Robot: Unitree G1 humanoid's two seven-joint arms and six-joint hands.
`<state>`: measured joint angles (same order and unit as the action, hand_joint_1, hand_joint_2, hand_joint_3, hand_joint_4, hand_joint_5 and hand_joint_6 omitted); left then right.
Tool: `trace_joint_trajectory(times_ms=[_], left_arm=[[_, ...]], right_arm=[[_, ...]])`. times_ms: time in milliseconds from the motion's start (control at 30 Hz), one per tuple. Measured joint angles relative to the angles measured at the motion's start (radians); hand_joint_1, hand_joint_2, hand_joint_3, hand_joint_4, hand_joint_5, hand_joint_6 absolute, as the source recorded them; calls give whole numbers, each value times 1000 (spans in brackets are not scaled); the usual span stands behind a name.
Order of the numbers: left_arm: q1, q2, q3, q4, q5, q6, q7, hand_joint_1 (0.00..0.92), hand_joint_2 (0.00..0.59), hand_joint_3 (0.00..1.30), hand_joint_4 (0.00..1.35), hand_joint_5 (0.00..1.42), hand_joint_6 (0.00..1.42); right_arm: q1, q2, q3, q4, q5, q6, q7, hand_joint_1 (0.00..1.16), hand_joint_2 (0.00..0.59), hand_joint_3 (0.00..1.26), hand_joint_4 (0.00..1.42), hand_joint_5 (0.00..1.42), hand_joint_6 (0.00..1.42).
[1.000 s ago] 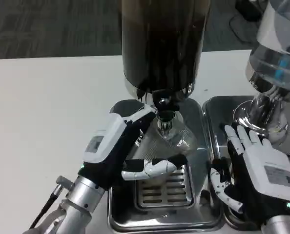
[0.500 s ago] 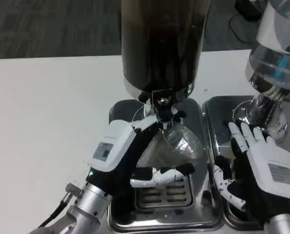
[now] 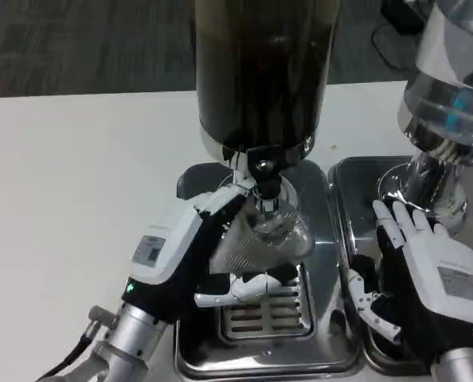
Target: Grasp the cup under the faucet to collect the drink, then remove the cup.
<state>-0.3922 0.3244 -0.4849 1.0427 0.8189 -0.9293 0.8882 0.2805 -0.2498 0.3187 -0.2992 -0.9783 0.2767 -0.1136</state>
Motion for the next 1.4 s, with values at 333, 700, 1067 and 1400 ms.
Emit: trace_joint_trajectory(times_ms=[333, 700, 1067, 1400], left_arm=[[39, 44, -6, -54, -23, 19, -39, 265, 92, 115, 88, 411, 318], [112, 91, 3, -96, -32, 27, -103, 314, 111, 129, 92, 436, 415], [140, 100, 38, -154, -62, 37, -140, 150, 72, 114, 76, 405, 339], [276, 169, 169, -321, -145, 47, -180, 110, 77, 114, 76, 405, 323]], right_arm=[[-13, -16, -8, 16, 24, -6, 8, 390, 549, 54, 0, 0, 0], [-19, -26, -3, 19, 30, -13, 8, 385, 555, 54, 0, 0, 0], [-17, -27, -2, 19, 31, -14, 8, 381, 554, 54, 0, 0, 0], [-30, -42, -1, 23, 31, -31, 11, 385, 551, 54, 0, 0, 0]])
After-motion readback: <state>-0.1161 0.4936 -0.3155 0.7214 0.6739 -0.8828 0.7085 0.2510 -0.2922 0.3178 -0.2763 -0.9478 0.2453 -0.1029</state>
